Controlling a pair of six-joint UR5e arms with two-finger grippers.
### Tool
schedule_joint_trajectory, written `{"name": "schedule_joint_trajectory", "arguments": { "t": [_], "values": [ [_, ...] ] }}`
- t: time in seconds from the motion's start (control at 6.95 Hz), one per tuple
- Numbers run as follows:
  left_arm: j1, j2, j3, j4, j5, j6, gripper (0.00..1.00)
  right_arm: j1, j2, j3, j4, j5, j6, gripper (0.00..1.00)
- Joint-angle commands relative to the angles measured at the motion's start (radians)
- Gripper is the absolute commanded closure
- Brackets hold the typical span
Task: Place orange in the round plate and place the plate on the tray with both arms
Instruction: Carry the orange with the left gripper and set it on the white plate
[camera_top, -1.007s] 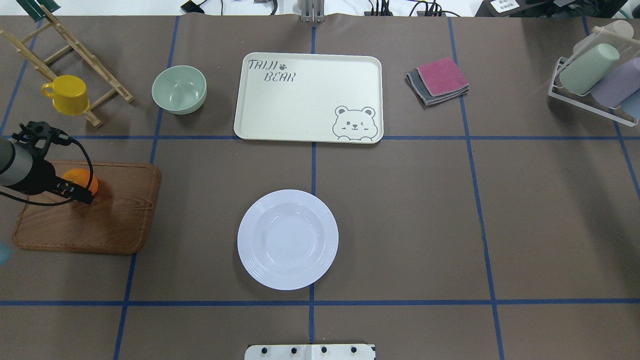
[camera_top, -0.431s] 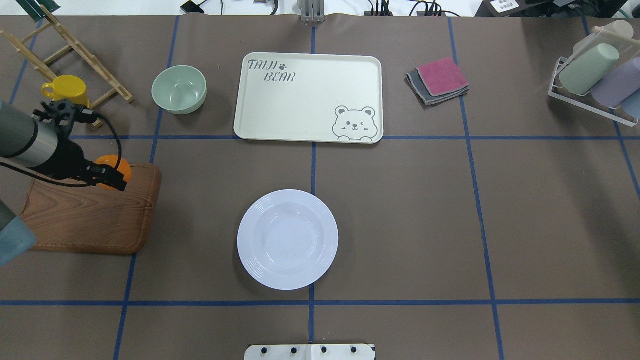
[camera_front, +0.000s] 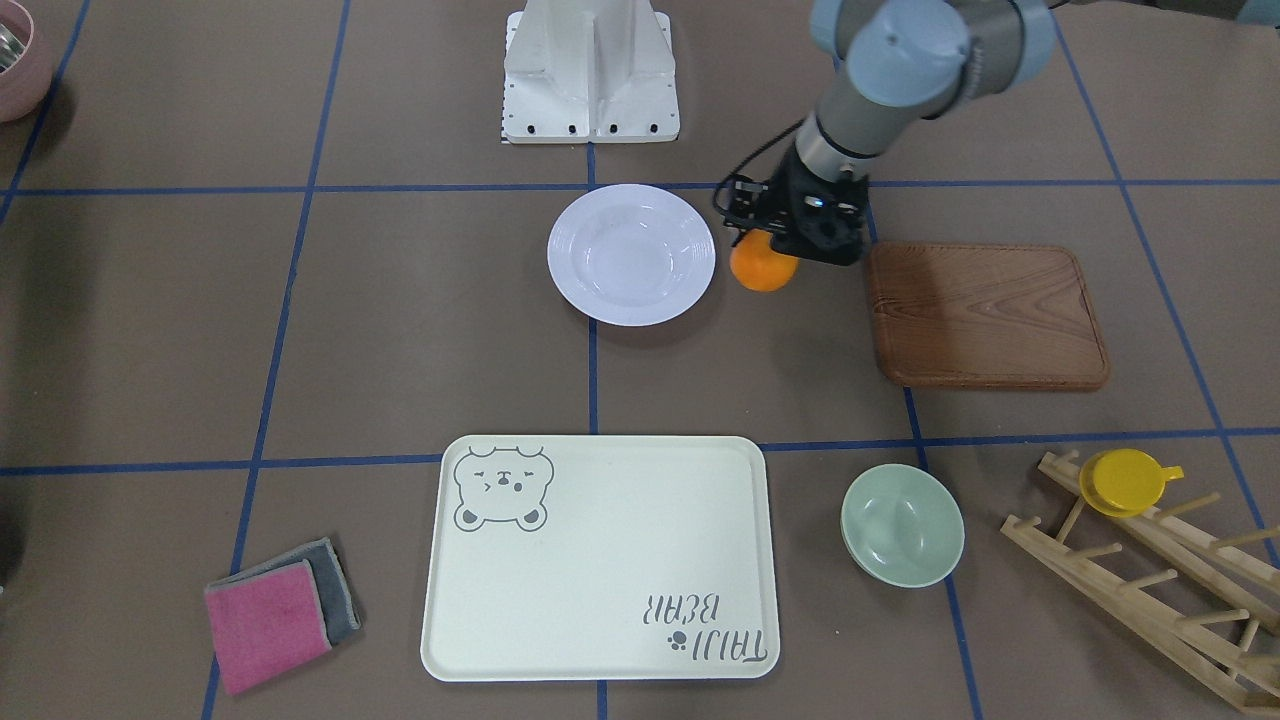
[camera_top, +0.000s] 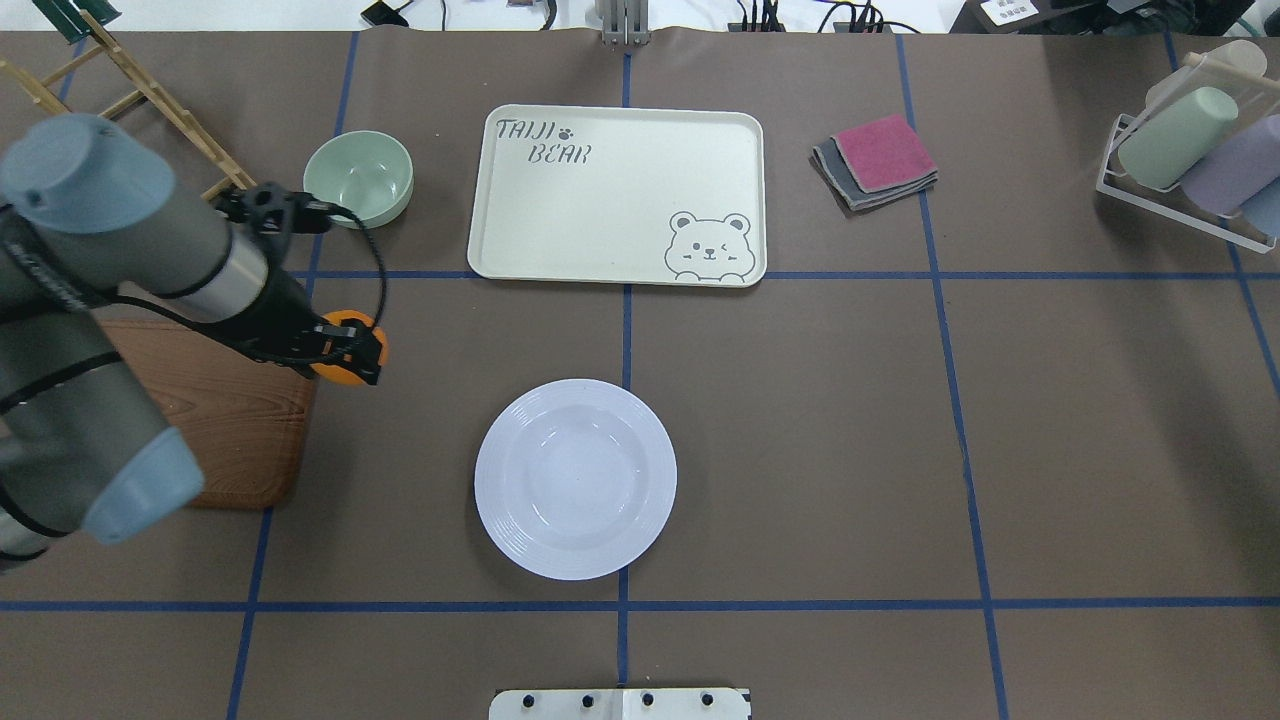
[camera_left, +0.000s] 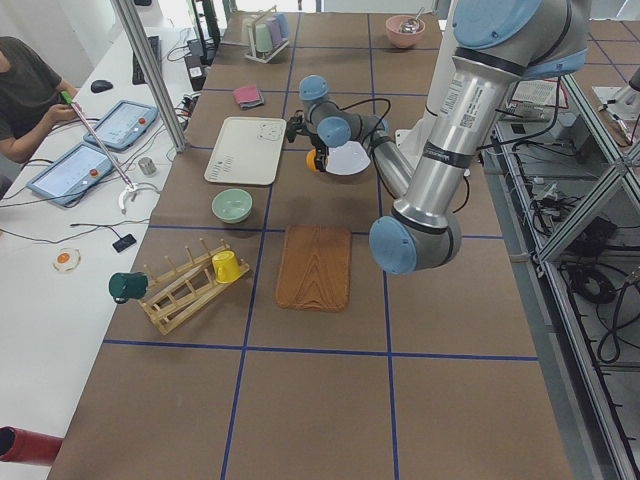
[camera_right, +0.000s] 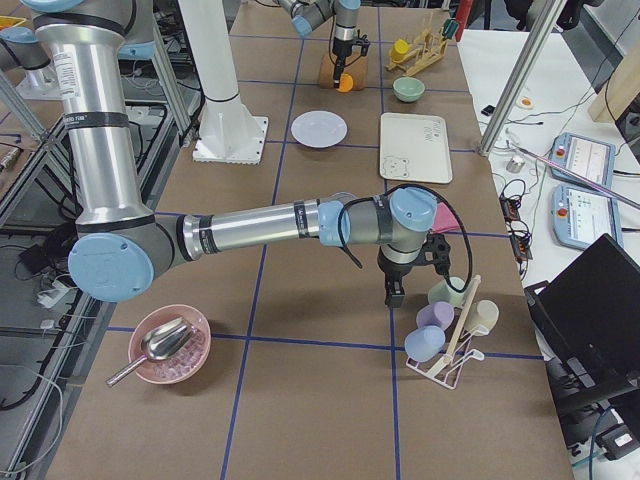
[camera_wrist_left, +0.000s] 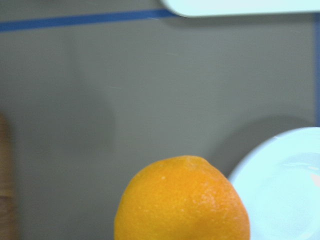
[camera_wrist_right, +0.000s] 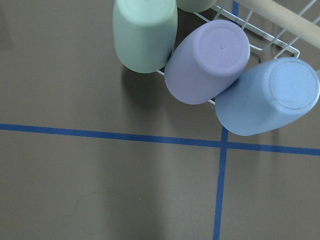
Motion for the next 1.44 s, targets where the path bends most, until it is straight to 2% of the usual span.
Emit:
{"name": "schedule_joint_trajectory", "arguments": {
  "t": [0.0,0.14,0.58,0.72,0.86,1.15,1.29],
  "values": [
    [0.117,-0.213,0.197,0.034,0.085,-0.072,1.0,-0.002,0.006,-0.002,0.0,0.002,0.0,0.0],
    [0.159,-0.238,0.256,0.024,0.137,-0.074,1.0,-0.009,0.006,-0.002,0.0,0.003,0.0,0.0],
    [0.201,-0.22,0.273,0.019,0.153,-0.071,1.0,-0.015,0.009,-0.008,0.0,0.005,0.0,0.0],
    [0.203,-0.224,0.273,0.019,0.153,-0.071,0.86,-0.017,0.009,-0.009,0.0,0.005,0.0,0.0],
    [0.203,-0.22,0.275,0.019,0.153,-0.069,0.37,-0.02,0.01,-0.013,0.0,0.005,0.0,0.0],
    [0.201,-0.22,0.261,0.021,0.153,-0.071,0.26,-0.023,0.015,-0.013,0.0,0.005,0.0,0.0],
    [0.197,-0.218,0.232,0.022,0.154,-0.072,0.11,-0.037,0.017,-0.01,0.0,0.005,0.002,0.0]
  ]
}}
